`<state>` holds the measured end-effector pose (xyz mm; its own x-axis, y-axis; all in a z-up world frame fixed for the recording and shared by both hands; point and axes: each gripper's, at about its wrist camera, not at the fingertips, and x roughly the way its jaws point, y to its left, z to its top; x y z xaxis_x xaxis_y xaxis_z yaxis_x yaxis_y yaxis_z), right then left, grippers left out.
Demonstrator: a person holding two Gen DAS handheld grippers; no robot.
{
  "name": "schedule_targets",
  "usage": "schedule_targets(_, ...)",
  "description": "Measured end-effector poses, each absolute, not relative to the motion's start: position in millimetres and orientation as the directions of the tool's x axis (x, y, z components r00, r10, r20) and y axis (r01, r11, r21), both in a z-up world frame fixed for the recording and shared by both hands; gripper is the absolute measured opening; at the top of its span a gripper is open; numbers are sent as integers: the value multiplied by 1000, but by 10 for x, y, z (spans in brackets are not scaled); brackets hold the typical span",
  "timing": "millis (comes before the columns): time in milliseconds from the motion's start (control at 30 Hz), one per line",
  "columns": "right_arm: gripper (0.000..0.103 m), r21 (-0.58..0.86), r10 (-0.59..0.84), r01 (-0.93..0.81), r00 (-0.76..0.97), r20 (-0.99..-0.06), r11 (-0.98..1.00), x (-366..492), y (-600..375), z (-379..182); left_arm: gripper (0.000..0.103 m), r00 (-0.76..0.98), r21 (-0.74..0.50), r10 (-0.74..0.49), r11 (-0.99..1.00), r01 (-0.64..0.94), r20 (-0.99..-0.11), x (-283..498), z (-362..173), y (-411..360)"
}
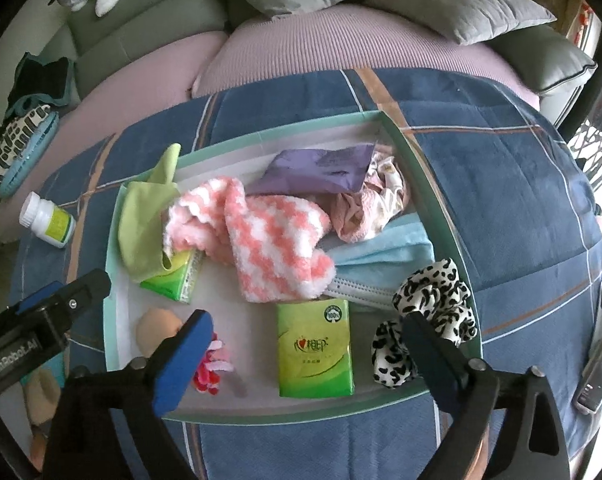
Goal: Organize soft objects
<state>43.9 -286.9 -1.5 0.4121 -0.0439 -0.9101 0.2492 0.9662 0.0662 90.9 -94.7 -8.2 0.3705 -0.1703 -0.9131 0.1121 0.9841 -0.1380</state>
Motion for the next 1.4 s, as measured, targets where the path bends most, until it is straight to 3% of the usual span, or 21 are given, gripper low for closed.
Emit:
schedule_targets(433,103,77,-64,279,464,-883,957,438,-2901,64,89,433,-66,-72,997,28,-898,955,-62,-776)
schedule_targets(567,103,70,-65,271,461,-885,960,449,-2877,53,99,456,-68,-69,997,19,-887,947,-25,-739)
schedule_targets(1400,103,72,-47,214,503,-863,974,224,-2564,232,100,517,-27,-56,998,64,-854,539,141,-712)
